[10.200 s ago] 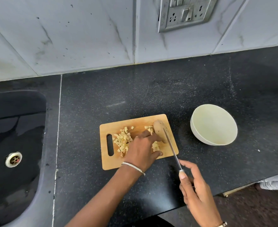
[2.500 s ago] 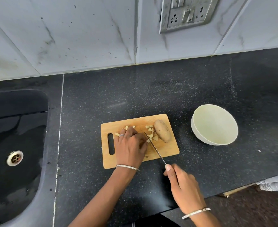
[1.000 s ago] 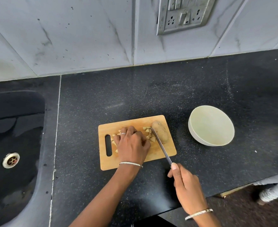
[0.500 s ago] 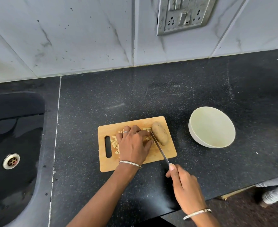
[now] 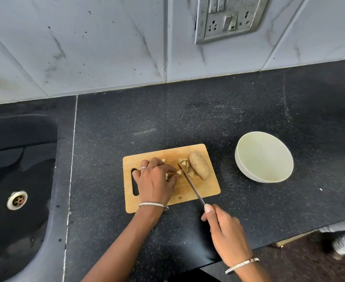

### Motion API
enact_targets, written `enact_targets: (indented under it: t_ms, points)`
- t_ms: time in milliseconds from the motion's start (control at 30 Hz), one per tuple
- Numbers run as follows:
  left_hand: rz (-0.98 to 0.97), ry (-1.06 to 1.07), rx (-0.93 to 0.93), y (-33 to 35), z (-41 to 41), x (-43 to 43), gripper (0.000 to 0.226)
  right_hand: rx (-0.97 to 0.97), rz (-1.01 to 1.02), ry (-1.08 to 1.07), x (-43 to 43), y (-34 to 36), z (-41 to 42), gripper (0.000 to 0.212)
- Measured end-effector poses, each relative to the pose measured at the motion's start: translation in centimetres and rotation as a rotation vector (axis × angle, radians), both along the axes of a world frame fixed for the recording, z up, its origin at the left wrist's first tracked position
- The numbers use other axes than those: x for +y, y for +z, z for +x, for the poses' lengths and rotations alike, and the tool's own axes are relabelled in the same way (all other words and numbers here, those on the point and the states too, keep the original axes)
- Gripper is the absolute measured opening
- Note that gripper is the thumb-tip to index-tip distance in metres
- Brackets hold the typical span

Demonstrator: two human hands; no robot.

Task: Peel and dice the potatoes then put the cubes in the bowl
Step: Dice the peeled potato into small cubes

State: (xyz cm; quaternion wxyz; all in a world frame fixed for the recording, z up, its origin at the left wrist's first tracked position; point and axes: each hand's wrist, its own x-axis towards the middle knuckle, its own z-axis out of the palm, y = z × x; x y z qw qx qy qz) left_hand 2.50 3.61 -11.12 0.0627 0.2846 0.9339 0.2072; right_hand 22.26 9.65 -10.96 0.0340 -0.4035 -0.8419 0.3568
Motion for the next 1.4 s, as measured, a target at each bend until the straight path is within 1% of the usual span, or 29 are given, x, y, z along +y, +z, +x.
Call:
enact_targets:
  t_ms: [167, 333, 500, 633, 667, 733, 800, 867, 933, 1033, 1133, 1267, 1400]
  points:
    - [-0.007, 0.001, 0.018, -0.1, 0.3, 0.2, 0.010, -0.079, 0.023, 0.060, -0.5, 0.4, -0.6, 0.060]
    - [-0.006, 0.014, 0.009, -0.2, 0.3, 0.3, 0.010, -0.096, 0.032, 0.083, -0.7, 1.2, -1.1, 0.055]
    - [0.000, 0.001, 0.001, 0.0, 0.2, 0.4, 0.008, -0.146, 0.050, 0.079, -0.8, 0.4, -1.5, 0.057]
    - [0.007, 0.004, 0.006, -0.1, 0.1, 0.4, 0.005, -0.239, 0.153, 0.092, -1.2, 0.2, -2.0, 0.047]
    - [0.009, 0.012, 0.004, -0.1, 0.2, 0.3, 0.004, -0.236, 0.163, 0.097, -1.2, 0.2, -1.9, 0.046]
    - [0.014, 0.037, 0.004, -0.2, 0.2, 0.3, 0.005, -0.171, 0.106, 0.091, -1.2, 0.4, -1.7, 0.051]
    - [0.005, 0.058, 0.030, -0.2, 0.3, 0.2, 0.007, -0.101, 0.064, 0.061, -0.8, 0.5, -1.2, 0.056]
    - [0.004, 0.070, 0.047, -0.4, 0.2, 0.1, 0.009, -0.074, 0.054, 0.023, -0.6, 0.8, -0.9, 0.056]
    - [0.019, 0.080, 0.041, -0.4, 0.1, 0.1, 0.009, -0.100, 0.059, 0.022, -0.5, 0.8, -0.7, 0.057]
    - [0.063, 0.103, 0.044, 0.1, -0.1, 0.3, 0.012, -0.174, 0.095, 0.079, -0.6, 0.3, -0.7, 0.058]
    - [0.101, 0.116, 0.060, 0.8, -0.6, 0.8, 0.019, -0.156, 0.072, 0.149, -1.1, 0.0, -0.8, 0.056]
    - [0.119, 0.043, 0.076, 1.3, -1.4, 1.5, 0.021, -0.070, 0.063, 0.079, -0.6, 0.7, -0.5, 0.058]
    - [0.021, -0.113, 0.047, 1.2, -1.4, 2.8, 0.019, -0.018, 0.103, 0.013, 0.3, 1.4, 0.0, 0.055]
